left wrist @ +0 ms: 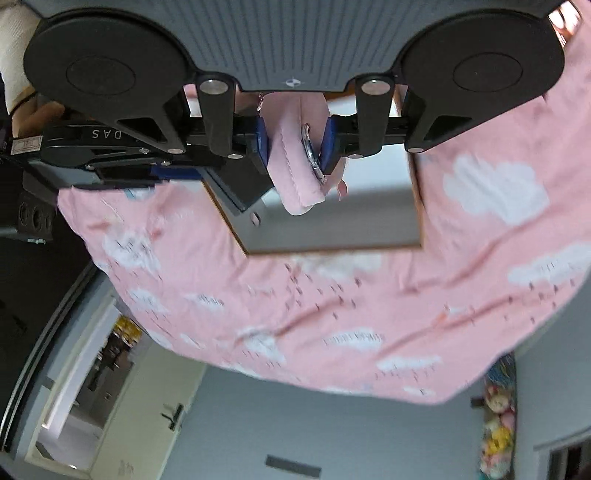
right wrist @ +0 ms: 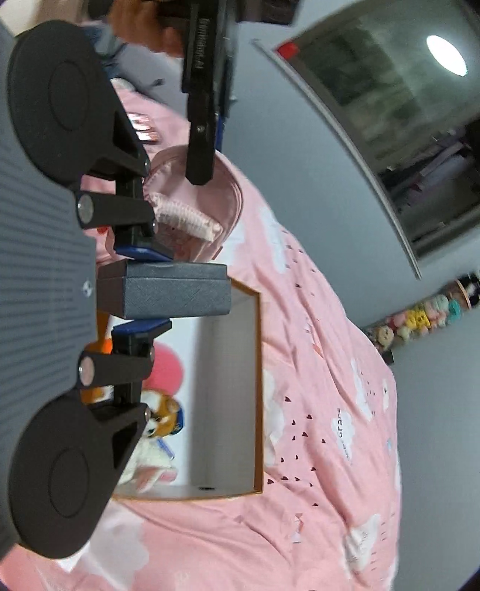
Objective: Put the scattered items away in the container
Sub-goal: 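Carry the pouch with left tool while right tool carries the gray block over the box, then lower the pouch into the box with left tool while right tool lowers the block inside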
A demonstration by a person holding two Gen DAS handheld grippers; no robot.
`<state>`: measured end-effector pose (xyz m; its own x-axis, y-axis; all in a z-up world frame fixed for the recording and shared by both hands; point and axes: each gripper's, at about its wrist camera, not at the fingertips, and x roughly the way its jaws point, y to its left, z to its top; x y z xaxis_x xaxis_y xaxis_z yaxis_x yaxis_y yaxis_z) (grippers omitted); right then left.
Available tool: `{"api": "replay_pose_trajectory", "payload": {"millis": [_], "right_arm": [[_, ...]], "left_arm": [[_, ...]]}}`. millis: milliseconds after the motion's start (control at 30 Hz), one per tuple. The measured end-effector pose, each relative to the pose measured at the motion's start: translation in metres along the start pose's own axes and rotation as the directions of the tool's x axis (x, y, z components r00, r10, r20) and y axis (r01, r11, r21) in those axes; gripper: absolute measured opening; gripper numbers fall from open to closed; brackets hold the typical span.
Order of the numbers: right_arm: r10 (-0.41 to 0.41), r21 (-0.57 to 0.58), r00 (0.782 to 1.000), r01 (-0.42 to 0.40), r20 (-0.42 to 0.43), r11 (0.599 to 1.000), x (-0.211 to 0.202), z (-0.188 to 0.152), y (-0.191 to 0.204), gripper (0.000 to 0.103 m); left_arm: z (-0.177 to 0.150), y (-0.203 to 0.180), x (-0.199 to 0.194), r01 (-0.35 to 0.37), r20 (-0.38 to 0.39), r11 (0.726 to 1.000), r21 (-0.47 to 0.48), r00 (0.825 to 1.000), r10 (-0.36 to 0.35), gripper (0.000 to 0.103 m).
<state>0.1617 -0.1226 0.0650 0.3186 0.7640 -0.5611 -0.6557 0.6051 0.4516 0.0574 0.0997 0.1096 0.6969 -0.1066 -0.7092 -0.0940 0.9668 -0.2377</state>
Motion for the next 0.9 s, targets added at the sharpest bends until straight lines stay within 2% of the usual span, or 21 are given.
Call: {"api": "replay_pose_trajectory", "payload": {"millis": [67,167,267,367,467,700,800,900], "right_arm": [[-0.010,0.061,1.000,0.010,-0.013,0.998,0.020,0.009,-0.008,0.035],[-0.034,0.108,0.998,0.040,-0.054,0.993,0.052,0.013,-0.018,0.035],[-0.047,0.150,0.991,0.065,-0.122,0.987,0.085,0.007,-0.025,0.035],[-0.051,0.169,0.978,0.086,-0.204,0.982,0.112,-0.004,-0.027,0.035],[-0.043,0.192,0.972,0.089,-0.233,0.977,0.128,-0.012,-0.029,0.035],[-0.091,0.194,0.960,0.146,-0.264,0.970,0.149,-0.026,-0.035,0.035],[-0.078,0.211,0.957,0.141,-0.278,0.967,0.159,-0.031,-0.035,0.035],[-0.084,0.167,0.950,0.140,-0.302,0.976,0.163,-0.031,-0.028,0.035]], "left_arm": [[0.007,0.005,0.015,-0.031,-0.010,1.000,-0.004,0.999,0.031,0.033],[0.008,0.014,0.045,-0.059,-0.074,0.998,-0.008,0.996,0.058,0.033],[0.001,0.023,0.073,-0.106,-0.144,0.994,0.011,0.984,0.106,0.033],[-0.010,0.021,0.089,-0.160,-0.173,0.984,0.079,0.970,0.172,0.033],[-0.020,0.023,0.097,-0.175,-0.194,0.980,0.099,0.962,0.191,0.033],[-0.030,0.042,0.117,-0.171,-0.257,0.984,0.056,0.950,0.180,0.033],[-0.034,0.049,0.125,-0.179,-0.289,0.983,0.047,0.939,0.185,0.033],[-0.036,0.045,0.128,-0.187,-0.288,0.979,0.076,0.936,0.201,0.033]]}}
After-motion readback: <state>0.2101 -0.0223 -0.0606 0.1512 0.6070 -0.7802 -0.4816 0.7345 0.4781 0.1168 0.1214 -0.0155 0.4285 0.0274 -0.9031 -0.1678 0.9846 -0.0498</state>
